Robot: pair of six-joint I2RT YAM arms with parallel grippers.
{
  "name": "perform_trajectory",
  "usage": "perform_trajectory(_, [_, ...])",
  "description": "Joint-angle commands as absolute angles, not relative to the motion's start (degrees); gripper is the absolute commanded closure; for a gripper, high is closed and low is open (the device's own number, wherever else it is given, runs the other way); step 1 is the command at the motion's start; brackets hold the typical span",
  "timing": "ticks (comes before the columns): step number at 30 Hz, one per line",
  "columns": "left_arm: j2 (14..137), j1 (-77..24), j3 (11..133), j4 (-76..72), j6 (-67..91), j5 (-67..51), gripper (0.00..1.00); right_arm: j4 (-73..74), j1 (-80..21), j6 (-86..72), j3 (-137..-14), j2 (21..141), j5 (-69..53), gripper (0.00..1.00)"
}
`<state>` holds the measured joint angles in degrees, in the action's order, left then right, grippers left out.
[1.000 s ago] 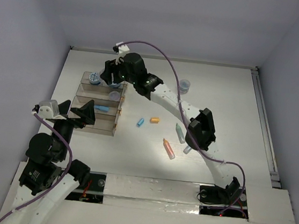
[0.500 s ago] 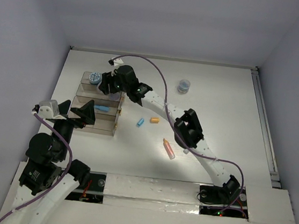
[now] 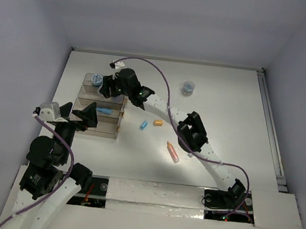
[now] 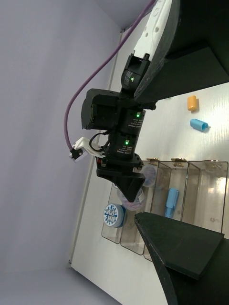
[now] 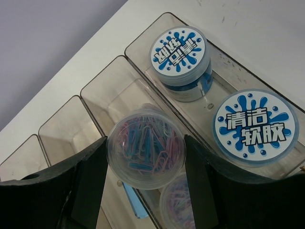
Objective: Sort the stationery into containers
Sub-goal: Place the stationery in the storage box.
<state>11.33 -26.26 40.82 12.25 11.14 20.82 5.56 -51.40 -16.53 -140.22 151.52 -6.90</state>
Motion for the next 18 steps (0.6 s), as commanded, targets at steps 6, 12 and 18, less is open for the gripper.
perform_trajectory(6, [10.7, -26.5, 40.3, 9.3, 10.5, 20.8, 0.01, 1.1, -52.4, -16.7, -138.6, 149.6, -6.1, 0.57])
perform_trajectory(12, [10.6, -26.5, 40.4, 9.3, 10.6, 20.8, 0.01, 0.8, -52.4, -16.6, -138.7, 149.2, -6.0, 0.50])
perform_trajectory(18, [10.5, -26.5, 40.4, 9.3, 10.5, 20.8, 0.01, 0.6, -52.4, -16.7, -137.9, 148.5, -5.9, 0.35])
